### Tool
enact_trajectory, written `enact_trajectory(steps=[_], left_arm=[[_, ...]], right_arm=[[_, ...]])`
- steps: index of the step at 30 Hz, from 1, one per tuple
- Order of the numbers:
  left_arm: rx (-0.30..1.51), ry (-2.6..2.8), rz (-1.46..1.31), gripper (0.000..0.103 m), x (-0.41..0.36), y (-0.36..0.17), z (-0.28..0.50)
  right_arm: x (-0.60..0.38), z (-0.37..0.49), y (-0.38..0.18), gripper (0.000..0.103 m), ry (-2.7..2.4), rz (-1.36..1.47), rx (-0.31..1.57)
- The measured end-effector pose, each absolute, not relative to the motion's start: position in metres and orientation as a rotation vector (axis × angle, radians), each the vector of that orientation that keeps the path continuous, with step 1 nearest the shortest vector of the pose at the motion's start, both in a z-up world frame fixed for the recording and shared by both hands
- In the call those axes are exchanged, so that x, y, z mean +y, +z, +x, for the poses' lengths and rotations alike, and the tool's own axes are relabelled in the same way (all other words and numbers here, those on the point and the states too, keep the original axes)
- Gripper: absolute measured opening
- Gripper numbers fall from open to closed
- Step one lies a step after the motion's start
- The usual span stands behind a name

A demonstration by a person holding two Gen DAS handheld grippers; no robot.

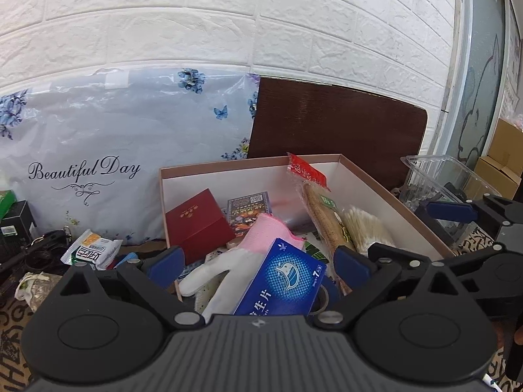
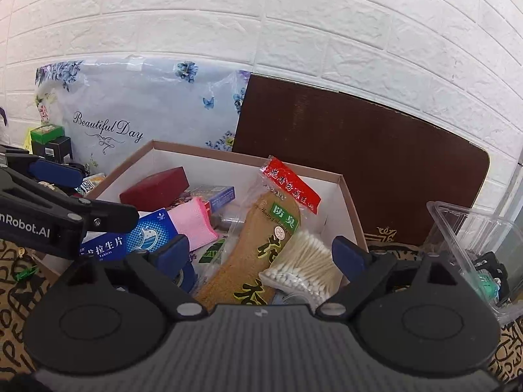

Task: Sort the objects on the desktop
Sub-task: 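Carry the blue box and the watch into the cardboard box with both tools, then open both tools to release the items and withdraw from the cardboard box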

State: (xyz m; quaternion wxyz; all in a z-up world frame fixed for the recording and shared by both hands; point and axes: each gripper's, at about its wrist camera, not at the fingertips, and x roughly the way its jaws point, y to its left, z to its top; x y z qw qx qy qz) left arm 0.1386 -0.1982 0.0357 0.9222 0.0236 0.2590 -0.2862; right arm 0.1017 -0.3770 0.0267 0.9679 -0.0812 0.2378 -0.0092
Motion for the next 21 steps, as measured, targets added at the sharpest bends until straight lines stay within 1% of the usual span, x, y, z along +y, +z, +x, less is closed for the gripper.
enact_trajectory(steps=[9, 21], left_arm=[[0.514, -0.542, 0.078, 0.101, -0.179, 0.038, 0.114], [0.513, -0.513, 0.014, 0.101, -0.140, 0.036, 0.074]], right_arm=[[-0.366, 0.090, 0.032, 0.093, -0.035, -0.126, 0.488], [-0.336, 0.061, 0.032, 0.093, 0.001, -0.080, 0.489]])
